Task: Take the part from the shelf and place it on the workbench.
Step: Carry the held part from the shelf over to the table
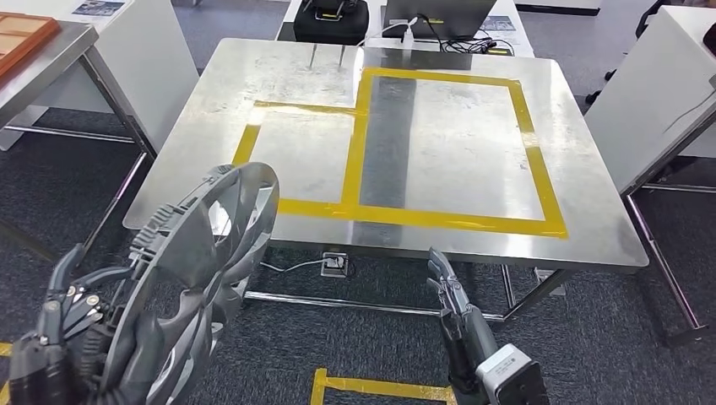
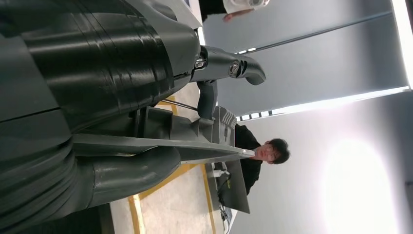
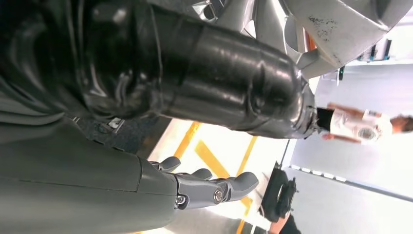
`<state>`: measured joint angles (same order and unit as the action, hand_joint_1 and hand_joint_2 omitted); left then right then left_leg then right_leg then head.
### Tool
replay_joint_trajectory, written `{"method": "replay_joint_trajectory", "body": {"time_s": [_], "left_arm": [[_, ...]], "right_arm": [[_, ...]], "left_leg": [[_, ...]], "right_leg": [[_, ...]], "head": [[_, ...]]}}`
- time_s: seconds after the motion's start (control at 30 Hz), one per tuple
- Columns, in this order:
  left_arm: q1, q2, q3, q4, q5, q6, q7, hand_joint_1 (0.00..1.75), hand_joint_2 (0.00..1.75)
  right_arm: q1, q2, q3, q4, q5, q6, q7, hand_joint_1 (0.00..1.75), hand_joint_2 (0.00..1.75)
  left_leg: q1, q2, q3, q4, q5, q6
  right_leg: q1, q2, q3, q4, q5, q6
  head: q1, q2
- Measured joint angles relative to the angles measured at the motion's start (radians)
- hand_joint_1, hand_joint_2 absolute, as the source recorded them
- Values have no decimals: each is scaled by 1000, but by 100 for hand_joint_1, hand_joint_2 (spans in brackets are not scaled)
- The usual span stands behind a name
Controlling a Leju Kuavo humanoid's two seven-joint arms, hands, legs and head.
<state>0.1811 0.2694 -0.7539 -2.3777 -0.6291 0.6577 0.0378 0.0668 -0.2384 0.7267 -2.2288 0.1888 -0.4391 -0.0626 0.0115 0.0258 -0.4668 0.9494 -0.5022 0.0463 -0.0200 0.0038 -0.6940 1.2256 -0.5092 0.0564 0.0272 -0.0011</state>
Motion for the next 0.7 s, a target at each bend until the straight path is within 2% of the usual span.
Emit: {"method": "replay_joint_trajectory", "body": {"time_s": [0.03, 0.07, 0.1, 0.13, 0.17, 0.23, 0.27, 0.33, 0.4, 0.43, 0.47, 0.5, 0.53, 0.6, 0.67, 0.7], "left_arm": [[0, 0, 0, 0, 0, 0, 0, 175, 175], [0, 0, 0, 0, -1, 0, 0, 175, 175], [0, 0, 0, 0, -1, 0, 1, 175, 175], [1, 0, 0, -1, -2, 0, 1, 175, 175], [1, 0, -1, -1, -2, 0, 2, 175, 175], [2, 0, -2, -2, -2, 0, 5, 175, 175], [2, 0, -2, -2, -3, 0, 6, 175, 175], [1, 2, -3, -5, -4, 0, 7, 175, 175], [2, 3, -5, -8, -5, -1, 9, 175, 175], [3, 4, -5, -8, -5, -1, 11, 175, 175], [3, 4, -6, -8, -6, -1, 12, 175, 175], [4, 4, -6, -8, -7, -2, 13, 175, 175], [4, 4, -7, -8, -8, -2, 15, 175, 175], [4, 4, -8, -8, -13, -2, 17, 175, 175], [6, 4, -10, -10, -20, -2, 20, 168, 175], [8, 4, -10, -11, -23, -2, 22, 165, 175]], "right_arm": [[0, 0, -1, 0, 0, 0, 0, 0, 0], [-1, 0, -1, 1, 0, 0, 0, 0, 0], [-1, 1, -2, 0, 0, 0, 0, 0, 0], [-1, 1, -2, 0, 0, -1, 0, 0, 0], [-1, 2, -2, 0, 0, -2, 0, 0, 0], [2, 3, -2, 0, 0, -3, 0, 0, 0], [2, 4, -2, 0, 0, -4, 0, 0, 0], [2, 7, -2, 0, 0, -4, -1, 0, 0], [2, 8, -2, 0, 0, -4, -1, 0, 0], [2, 8, -2, 0, 0, -4, -1, 0, 0], [3, 9, -2, 0, 0, -4, 0, 0, 0], [3, 9, -2, 1, 0, -5, 0, 0, 0], [3, 10, -2, 1, 0, -6, 0, 0, 0], [3, 11, -2, 0, 0, -8, 0, 0, 0], [3, 13, -2, 0, 0, -10, 1, 0, 0], [4, 14, -2, 0, 0, -11, 1, 0, 0]], "left_leg": [[3, 5, 2, 6, -6, -6], [3, 10, 1, 13, -14, -14], [2, 15, -2, 22, -22, -23], [0, 20, -5, 29, -28, -30], [-2, 27, -7, 32, -31, -36], [0, 39, -7, 35, -36, -45], [2, 34, -12, 45, -45, -49], [5, 7, -51, 119, -87, -55], [6, -13, -123, 255, -136, -58], [6, -16, -155, 308, -146, -58], [6, -17, -172, 327, -137, -57], [7, -20, -170, 308, -110, -56], [8, -28, -152, 255, -73, -54], [14, -73, -100, 129, -19, -51], [17, -106, -78, 71, -9, -49], [14, -102, -78, 68, -11, -45]], "right_leg": [[-5, -10, 28, -64, 35, 5], [-5, -27, 59, -127, 58, 8], [-3, -42, 86, -178, 70, 6], [1, -53, 100, -204, 69, 0], [5, -54, 103, -208, 61, -8], [6, -38, 99, -208, 63, -26], [5, -29, 98, -210, 65, -33], [1, -12, 98, -214, 68, -45], [2, 5, 96, -214, 68, -50], [3, 15, 96, -214, 68, -51], [3, 26, 96, -213, 68, -51], [3, 37, 97, -213, 68, -51], [2, 48, 97, -212, 69, -50], [3, 70, 94, -208, 70, -42], [2, 90, 87, -206, 73, -28], [1, 100, 84, -208, 76, -20]], "head": [[1, 0], [3, 0], [7, 0], [7, 0], [6, 0], [-4, 0], [-8, 0], [-21, 0], [-35, 0], [-40, 0], [-43, 0], [-47, 0], [-50, 0], [-57, 0], [-58, 0], [-57, 0]]}}
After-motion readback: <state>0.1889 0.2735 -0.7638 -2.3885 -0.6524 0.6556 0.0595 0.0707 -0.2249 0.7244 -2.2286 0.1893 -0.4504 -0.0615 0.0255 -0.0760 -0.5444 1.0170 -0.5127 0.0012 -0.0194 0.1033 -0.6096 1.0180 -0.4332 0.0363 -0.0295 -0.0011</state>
